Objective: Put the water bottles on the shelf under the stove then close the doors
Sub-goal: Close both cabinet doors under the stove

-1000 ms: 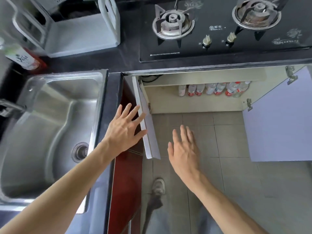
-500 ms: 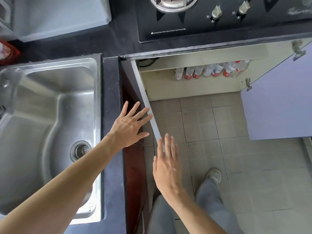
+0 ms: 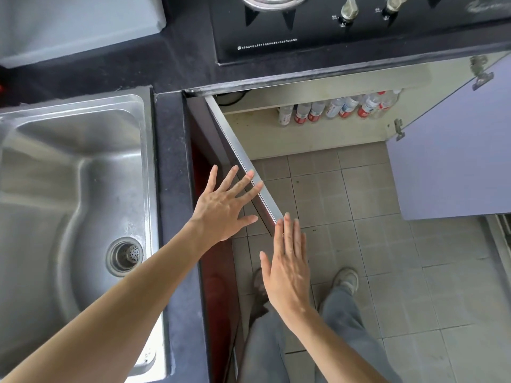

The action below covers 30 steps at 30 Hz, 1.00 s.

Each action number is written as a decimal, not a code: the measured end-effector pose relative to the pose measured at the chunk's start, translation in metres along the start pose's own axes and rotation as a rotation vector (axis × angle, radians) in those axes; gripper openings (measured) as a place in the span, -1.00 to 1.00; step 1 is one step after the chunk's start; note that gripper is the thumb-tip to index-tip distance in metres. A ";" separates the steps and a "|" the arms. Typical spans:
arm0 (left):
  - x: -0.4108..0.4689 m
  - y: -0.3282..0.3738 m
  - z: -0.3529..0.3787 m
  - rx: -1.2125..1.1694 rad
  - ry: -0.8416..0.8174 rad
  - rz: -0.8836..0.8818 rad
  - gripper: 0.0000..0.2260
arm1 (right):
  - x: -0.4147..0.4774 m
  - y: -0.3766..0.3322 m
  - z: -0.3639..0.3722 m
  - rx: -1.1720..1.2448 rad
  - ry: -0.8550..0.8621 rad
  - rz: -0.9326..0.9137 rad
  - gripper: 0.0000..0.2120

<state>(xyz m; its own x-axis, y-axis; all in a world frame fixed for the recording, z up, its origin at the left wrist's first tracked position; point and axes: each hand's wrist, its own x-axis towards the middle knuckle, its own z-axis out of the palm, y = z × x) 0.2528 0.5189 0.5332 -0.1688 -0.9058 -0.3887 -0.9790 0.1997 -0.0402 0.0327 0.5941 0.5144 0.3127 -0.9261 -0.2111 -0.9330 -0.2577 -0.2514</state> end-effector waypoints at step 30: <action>0.198 0.076 -0.085 -0.179 -0.121 -0.240 -0.12 | 0.238 0.175 -0.089 0.093 0.072 0.067 -0.25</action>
<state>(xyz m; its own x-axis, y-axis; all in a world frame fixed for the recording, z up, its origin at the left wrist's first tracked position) 0.1348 0.3230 0.5313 0.0739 -0.8660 -0.4946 -0.9955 -0.0934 0.0147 -0.0721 0.3035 0.5044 0.2334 -0.9586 -0.1632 -0.9298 -0.1710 -0.3259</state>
